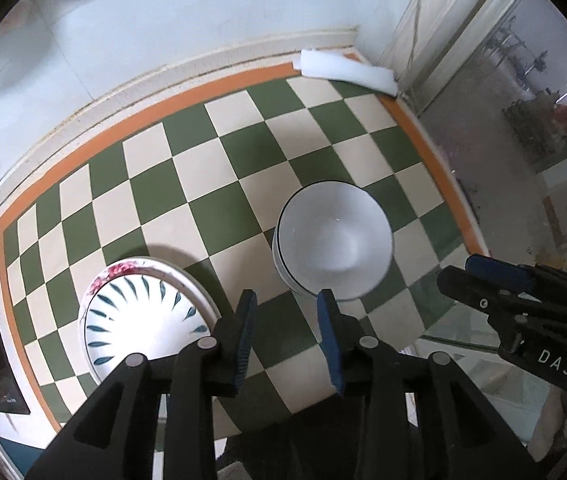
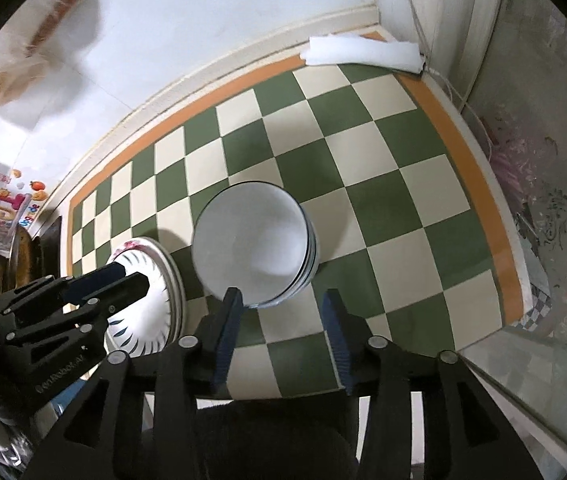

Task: Organize plates and bowls
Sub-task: 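Open both grippers and pull back from the bowl stack, then grip the bowl stack rim with both grippers and lift it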

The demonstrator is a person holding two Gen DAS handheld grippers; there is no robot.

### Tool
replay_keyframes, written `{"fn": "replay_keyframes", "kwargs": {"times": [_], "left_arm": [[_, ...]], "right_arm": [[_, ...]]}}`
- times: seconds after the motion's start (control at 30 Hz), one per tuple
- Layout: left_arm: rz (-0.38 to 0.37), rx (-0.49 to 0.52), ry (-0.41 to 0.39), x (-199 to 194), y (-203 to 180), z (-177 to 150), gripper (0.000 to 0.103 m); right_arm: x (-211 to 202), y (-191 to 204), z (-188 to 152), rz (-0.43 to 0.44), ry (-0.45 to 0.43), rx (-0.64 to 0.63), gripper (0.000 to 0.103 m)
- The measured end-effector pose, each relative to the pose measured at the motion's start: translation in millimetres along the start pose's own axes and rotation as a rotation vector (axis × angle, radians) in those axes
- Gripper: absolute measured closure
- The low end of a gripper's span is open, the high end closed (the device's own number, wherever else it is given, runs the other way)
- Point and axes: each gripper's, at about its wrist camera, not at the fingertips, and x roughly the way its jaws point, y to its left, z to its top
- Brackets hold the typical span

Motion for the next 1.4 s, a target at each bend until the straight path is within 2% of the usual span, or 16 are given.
{"fn": "replay_keyframes", "kwargs": {"times": [0.2, 0.27, 0.33, 0.43, 0.63, 0.73, 1.0, 1.27, 1.4], "left_arm": [[-0.017, 0.003, -0.041, -32, -1, -15, 0.062], [-0.015, 0.009, -0.060, -42, -3, -19, 0.055], [-0.015, 0.015, -0.074, -51, -3, -23, 0.040], [-0.003, 0.022, -0.085, -60, -3, -28, 0.023], [-0.007, 0.011, -0.102, -72, 4, -36, 0.011], [-0.014, 0.004, -0.099, -73, 6, -39, 0.011], [-0.028, -0.015, -0.074, -59, 7, -30, 0.011], [-0.057, -0.051, -0.009, -6, 12, 1, 0.011], [-0.071, -0.091, 0.034, 26, 18, 22, 0.011]], "right_arm": [[-32, 14, -27, 0.000, -0.033, -0.035, 0.049], [-40, 19, -34, 0.000, -0.043, -0.046, 0.041], [-51, 25, -41, -0.008, -0.058, -0.063, 0.040], [-65, 30, -49, -0.005, -0.079, -0.071, 0.035], [-84, 34, -56, -0.008, -0.109, -0.074, 0.020], [-87, 33, -57, -0.013, -0.114, -0.068, 0.014], [-80, 24, -51, 0.002, -0.105, -0.034, 0.011], [-45, 4, -28, 0.022, -0.101, -0.001, 0.010], [-11, -17, -10, 0.091, -0.067, 0.057, 0.010]]}}
